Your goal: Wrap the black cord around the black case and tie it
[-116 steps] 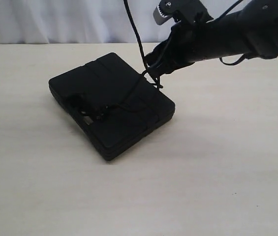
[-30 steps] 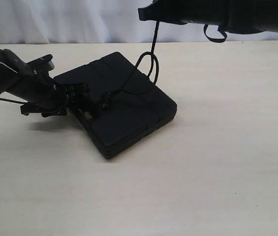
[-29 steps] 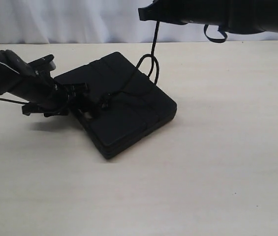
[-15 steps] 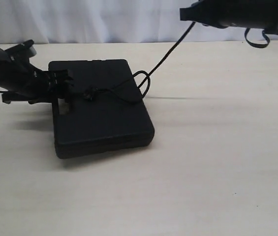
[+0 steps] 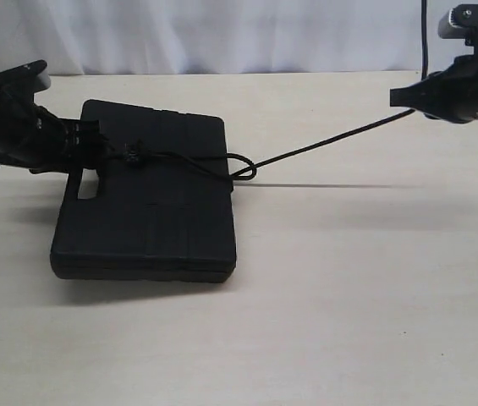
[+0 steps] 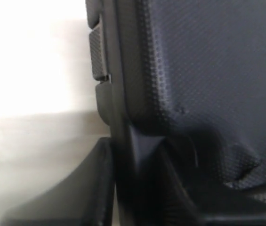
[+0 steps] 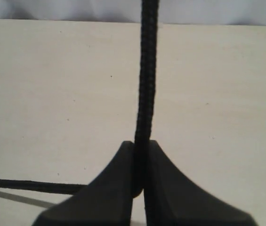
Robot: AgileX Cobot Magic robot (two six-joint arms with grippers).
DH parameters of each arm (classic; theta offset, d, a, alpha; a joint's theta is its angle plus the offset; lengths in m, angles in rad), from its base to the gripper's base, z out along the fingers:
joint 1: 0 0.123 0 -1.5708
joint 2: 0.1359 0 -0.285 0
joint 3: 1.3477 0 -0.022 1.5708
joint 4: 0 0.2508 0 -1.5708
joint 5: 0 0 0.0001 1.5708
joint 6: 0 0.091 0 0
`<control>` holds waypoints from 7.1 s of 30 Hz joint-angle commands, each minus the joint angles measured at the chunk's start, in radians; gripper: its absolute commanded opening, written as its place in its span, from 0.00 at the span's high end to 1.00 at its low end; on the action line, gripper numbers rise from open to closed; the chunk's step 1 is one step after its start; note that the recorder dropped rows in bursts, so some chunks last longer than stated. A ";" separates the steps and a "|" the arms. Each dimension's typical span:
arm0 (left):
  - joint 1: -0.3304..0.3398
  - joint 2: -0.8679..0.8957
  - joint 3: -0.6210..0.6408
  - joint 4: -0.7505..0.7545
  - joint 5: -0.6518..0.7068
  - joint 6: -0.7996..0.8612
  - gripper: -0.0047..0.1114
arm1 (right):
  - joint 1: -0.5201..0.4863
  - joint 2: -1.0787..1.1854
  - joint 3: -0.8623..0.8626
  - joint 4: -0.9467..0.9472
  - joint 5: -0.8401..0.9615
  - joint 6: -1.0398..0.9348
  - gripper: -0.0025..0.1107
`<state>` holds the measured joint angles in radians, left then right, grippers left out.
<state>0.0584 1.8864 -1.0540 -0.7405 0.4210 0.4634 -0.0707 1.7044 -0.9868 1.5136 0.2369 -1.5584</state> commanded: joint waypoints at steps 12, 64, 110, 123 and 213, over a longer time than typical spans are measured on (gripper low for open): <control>0.006 0.137 -0.006 0.023 -0.107 0.006 0.96 | -0.089 -0.005 0.063 -0.004 -0.027 -0.056 0.94; -0.018 0.153 -0.292 0.049 0.071 0.004 0.53 | -0.098 0.183 -0.086 0.048 -0.161 -0.048 0.94; -0.130 -0.572 -0.027 0.724 0.637 -0.389 0.96 | 0.156 -0.280 -0.159 -1.633 0.827 1.576 0.94; -0.130 -0.926 0.187 0.676 0.545 -0.384 0.96 | 0.154 -0.515 -0.003 -1.756 0.817 1.725 0.55; -0.042 -1.886 1.054 0.627 -0.098 -0.203 0.96 | 0.153 -1.704 0.987 -1.359 -0.051 1.417 0.94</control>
<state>0.0116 0.0035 -0.0010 -0.1137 0.3228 0.2619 0.0830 0.0043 -0.0021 0.1714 0.0728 -0.1362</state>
